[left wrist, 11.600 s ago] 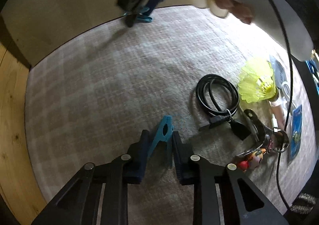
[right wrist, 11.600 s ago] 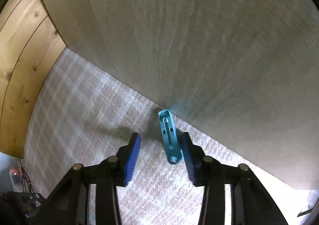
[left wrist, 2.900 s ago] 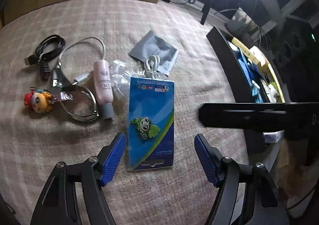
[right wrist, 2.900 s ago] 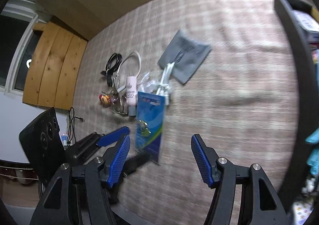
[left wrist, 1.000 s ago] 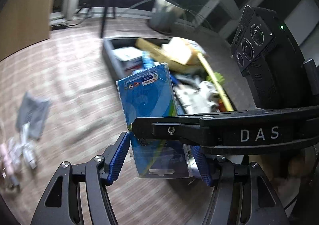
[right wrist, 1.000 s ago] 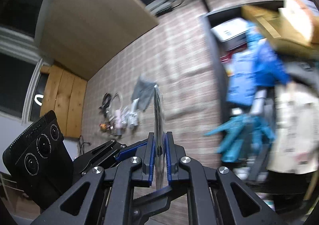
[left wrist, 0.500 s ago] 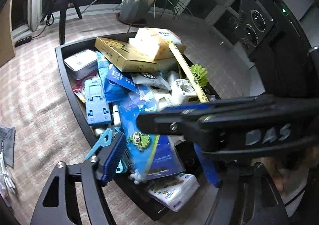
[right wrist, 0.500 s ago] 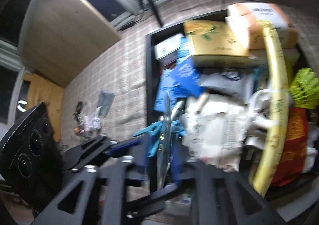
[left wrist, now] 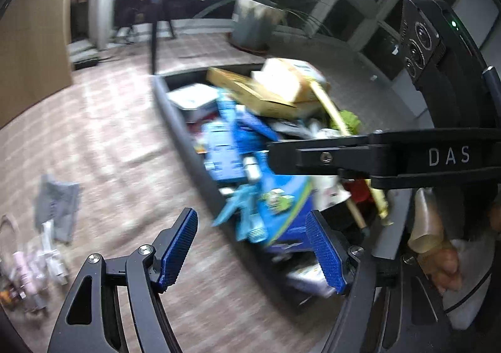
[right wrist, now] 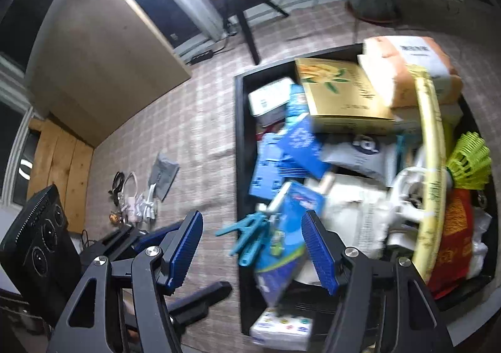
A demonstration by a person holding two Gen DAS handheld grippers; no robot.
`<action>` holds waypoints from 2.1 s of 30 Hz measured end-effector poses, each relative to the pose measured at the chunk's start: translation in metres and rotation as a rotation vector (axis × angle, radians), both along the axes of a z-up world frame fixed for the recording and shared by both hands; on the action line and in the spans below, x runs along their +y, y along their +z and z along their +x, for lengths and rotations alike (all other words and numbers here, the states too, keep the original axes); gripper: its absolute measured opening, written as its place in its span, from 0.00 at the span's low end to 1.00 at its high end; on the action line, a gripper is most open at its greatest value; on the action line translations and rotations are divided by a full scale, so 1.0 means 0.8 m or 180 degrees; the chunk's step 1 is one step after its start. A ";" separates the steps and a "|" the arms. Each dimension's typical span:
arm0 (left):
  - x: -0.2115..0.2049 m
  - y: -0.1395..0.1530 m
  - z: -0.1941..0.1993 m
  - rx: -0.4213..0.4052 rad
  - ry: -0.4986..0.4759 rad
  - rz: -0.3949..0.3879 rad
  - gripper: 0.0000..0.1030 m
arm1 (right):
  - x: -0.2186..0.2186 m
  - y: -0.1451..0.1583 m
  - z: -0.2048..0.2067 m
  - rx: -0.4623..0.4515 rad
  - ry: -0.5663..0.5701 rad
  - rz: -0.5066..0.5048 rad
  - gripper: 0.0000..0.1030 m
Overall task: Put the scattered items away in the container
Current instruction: 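Move both grippers back toward the remaining scattered items, then grasp the white USB cable with the right gripper while the left grasps the orange toy figure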
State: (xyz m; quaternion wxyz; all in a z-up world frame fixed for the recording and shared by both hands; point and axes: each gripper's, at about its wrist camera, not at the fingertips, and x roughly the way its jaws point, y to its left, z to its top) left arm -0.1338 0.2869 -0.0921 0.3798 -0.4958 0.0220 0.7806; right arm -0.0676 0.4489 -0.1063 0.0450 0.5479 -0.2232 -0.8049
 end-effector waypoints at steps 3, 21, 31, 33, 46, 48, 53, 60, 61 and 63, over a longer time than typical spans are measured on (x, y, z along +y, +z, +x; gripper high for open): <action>-0.038 0.000 -0.007 0.0026 0.0184 -0.0060 0.73 | -0.027 0.000 -0.012 0.0016 0.0126 0.0011 0.60; -0.331 -0.042 -0.068 -0.0012 0.0990 -0.0623 0.72 | -0.220 -0.037 -0.087 -0.0108 0.0842 -0.0077 0.60; -0.372 -0.067 -0.090 0.0023 0.0707 -0.0850 0.72 | -0.278 -0.079 -0.117 -0.0366 0.0863 -0.0113 0.48; -0.373 -0.071 -0.095 0.0022 0.0672 -0.0879 0.72 | -0.285 -0.090 -0.121 -0.0439 0.0850 -0.0146 0.43; -0.368 -0.092 -0.092 0.0008 0.0412 -0.0880 0.60 | -0.307 -0.123 -0.123 -0.0615 0.0963 0.0093 0.26; -0.369 -0.092 -0.091 0.0005 0.0404 -0.0897 0.49 | -0.309 -0.128 -0.123 -0.0635 0.0983 0.0143 0.20; -0.374 -0.091 -0.086 0.0028 0.0410 -0.0921 0.46 | -0.303 -0.132 -0.118 -0.0615 0.1065 0.0154 0.17; -0.377 -0.087 -0.082 0.0008 0.0289 -0.1029 0.54 | -0.276 -0.136 -0.103 -0.0652 0.1102 0.0166 0.17; -0.377 -0.087 -0.079 0.0011 0.0262 -0.1038 0.55 | -0.272 -0.134 -0.100 -0.0654 0.1105 0.0166 0.17; -0.374 -0.088 -0.073 0.0026 0.0179 -0.1088 0.59 | -0.266 -0.134 -0.095 -0.0665 0.1099 0.0156 0.17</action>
